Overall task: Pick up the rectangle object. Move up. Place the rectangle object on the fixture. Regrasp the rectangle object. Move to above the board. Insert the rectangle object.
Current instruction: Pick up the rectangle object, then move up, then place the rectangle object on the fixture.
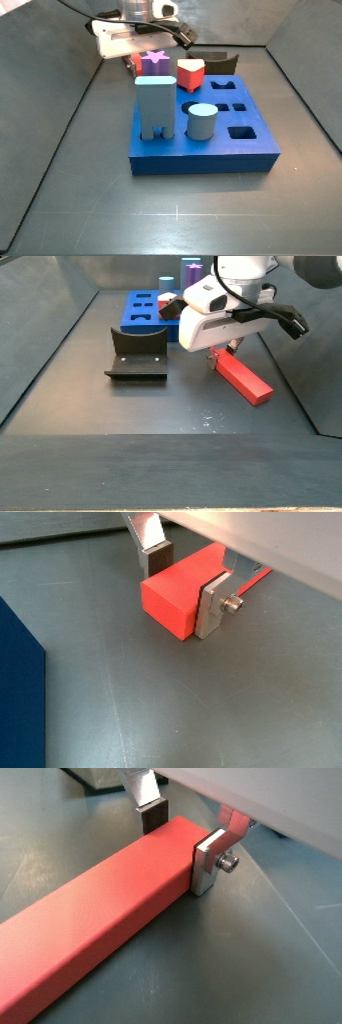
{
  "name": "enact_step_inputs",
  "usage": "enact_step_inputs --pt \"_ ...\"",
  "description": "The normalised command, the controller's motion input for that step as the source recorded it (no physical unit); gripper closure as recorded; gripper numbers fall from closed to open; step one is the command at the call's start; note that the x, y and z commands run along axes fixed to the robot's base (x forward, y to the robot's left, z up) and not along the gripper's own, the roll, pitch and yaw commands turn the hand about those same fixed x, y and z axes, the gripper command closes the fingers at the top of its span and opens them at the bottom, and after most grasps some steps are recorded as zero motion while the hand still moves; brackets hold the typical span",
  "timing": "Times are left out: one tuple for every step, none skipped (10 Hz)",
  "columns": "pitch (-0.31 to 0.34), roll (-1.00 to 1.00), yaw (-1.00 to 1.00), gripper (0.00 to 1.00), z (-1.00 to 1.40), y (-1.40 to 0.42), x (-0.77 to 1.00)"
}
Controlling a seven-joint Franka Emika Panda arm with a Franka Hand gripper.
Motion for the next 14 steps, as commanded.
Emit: enact_step_inputs --pt "0.0 0.0 0.0 1.0 0.0 0.0 0.0" --pt "0.0 0.0 0.0 1.0 0.0 0.0 0.0" --pt "0.0 0.0 0.0 1.0 0.0 0.0 0.0" --pt "0.0 0.0 0.0 1.0 0.0 0.0 0.0" --pt "0.0 0.0 0.0 1.0 0.0 0.0 0.0" --pt "0.0 0.0 0.0 1.0 0.83 0.0 0.0" --pt "0.019 0.01 -0.04 1.0 0.81 0.04 -0.03" --pt "0.048 0.01 -0.05 1.0 0.71 0.03 -0.04" --pt "0.067 0.02 -0.04 1.0 0.56 0.03 -0.02" --pt "0.071 0.02 -0.04 1.0 0.42 0.02 -0.01" --pt "0.062 0.03 -0.04 1.0 0.28 0.02 -0.02" --pt "0.0 0.0 0.0 1.0 1.0 0.0 0.0" --pt "-0.002 0.01 0.0 1.0 1.0 0.0 0.0" --pt "0.008 0.02 0.0 1.0 1.0 0.0 -0.01"
